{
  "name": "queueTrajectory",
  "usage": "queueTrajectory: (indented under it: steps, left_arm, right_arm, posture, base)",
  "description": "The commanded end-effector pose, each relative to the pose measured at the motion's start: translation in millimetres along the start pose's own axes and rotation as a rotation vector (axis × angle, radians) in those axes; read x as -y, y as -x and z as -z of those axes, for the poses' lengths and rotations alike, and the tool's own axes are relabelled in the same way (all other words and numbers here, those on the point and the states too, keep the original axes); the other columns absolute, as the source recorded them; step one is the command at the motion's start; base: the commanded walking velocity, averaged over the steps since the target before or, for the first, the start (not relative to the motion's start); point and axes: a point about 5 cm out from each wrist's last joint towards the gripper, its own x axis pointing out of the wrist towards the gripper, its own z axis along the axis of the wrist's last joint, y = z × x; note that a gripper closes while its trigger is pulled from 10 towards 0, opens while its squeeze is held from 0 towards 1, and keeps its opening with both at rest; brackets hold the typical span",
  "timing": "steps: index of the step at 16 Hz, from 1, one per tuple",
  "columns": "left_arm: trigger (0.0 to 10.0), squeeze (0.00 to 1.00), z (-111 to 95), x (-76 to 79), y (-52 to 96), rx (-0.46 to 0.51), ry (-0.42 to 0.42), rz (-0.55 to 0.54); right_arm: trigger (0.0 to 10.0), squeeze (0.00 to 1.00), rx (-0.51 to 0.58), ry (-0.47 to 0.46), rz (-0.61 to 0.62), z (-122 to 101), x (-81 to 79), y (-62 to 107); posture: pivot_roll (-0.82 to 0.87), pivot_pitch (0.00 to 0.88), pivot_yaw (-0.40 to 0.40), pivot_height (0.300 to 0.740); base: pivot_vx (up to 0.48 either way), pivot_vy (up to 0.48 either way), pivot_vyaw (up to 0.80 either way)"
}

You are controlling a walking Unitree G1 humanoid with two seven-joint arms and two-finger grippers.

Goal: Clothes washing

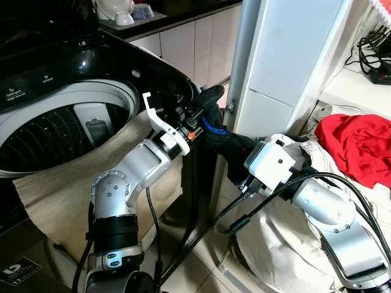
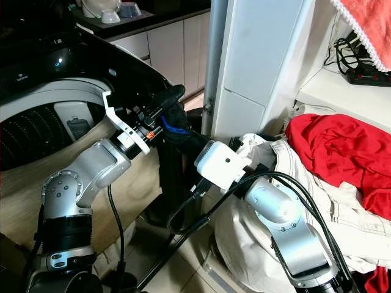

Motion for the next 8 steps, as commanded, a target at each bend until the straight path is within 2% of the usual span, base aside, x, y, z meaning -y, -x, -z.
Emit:
queueTrajectory:
  steps: [1, 8]
  left_arm:
    - [0.0, 0.0, 1.8, 3.8, 0.2, -0.011, -0.009, 0.025]
    - [0.0, 0.0, 2.6, 12.9, 0.9, -0.02, -0.011, 0.09]
  right_arm:
    - [0.0, 0.0, -0.006, 0.022, 0.032, -0.1, 5.8, 0.2]
    - [0.0, 0.0, -0.038, 0.046, 0.067, 6.8, 9.6, 1.5]
  posture:
    - [-0.18, 0.0, 0.034, 0.74]
    - [-0.18, 0.0, 0.033, 0.74]
  base:
    - [0.0, 0.0, 0.0]
    - [0.0, 0.0, 0.0]
